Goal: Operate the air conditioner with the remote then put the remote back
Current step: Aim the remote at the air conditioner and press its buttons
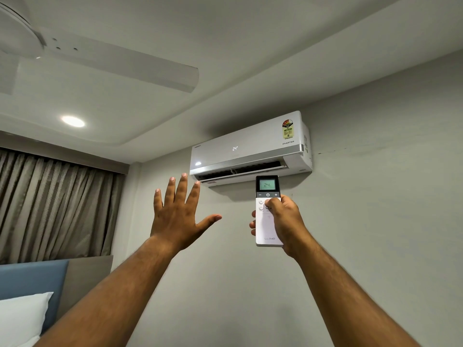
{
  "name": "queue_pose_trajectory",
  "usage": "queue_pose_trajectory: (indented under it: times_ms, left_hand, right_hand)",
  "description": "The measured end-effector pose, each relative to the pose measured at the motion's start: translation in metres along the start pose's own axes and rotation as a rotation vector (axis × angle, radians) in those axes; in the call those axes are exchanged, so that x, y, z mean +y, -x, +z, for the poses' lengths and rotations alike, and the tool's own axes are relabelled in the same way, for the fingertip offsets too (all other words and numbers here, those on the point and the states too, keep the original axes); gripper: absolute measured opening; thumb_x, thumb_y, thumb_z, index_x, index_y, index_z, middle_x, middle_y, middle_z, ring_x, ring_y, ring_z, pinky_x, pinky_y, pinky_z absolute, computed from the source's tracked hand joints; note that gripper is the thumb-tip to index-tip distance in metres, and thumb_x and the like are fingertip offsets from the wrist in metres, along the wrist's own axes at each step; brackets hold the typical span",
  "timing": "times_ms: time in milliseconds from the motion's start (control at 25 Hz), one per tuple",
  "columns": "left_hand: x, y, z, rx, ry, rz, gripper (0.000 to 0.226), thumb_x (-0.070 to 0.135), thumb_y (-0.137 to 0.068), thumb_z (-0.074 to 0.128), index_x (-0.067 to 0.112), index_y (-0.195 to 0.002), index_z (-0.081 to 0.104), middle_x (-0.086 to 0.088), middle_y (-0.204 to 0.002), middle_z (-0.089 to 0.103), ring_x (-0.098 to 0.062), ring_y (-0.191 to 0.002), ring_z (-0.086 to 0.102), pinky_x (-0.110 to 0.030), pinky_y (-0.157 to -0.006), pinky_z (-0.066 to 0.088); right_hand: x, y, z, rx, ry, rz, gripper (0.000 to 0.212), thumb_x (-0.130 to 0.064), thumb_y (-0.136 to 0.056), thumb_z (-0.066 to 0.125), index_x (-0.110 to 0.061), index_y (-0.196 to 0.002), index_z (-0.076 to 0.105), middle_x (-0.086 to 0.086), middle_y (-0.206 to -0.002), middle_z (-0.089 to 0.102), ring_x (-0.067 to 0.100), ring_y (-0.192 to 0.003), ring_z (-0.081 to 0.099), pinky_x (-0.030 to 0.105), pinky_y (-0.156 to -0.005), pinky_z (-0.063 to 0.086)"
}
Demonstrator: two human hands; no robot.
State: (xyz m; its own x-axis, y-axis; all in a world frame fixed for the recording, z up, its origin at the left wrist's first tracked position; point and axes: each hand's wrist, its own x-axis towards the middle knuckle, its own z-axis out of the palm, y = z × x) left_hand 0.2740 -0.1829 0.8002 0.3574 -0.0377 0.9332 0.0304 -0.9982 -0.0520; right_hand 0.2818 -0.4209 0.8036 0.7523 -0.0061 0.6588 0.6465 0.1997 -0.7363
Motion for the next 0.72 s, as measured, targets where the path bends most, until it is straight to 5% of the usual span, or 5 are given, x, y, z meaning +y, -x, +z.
queue_pose_trajectory:
  times_ms: [720]
  left_hand:
    - [-0.009,0.004,0.007,0.002,-0.036,0.0,0.105,0.087,-0.067,0.001,0.024,-0.151,0.005,-0.011,-0.161,0.0,-0.033,-0.147,-0.006,-0.057,-0.115,-0.002]
  right_hand:
    - [0.004,-0.001,0.016,-0.02,0.009,0.015,0.011,-0.016,-0.098,0.044,-0.015,-0.103,0.053,0.019,-0.083,0.069,0.026,-0.053,0.071,0.033,-0.045,0.057]
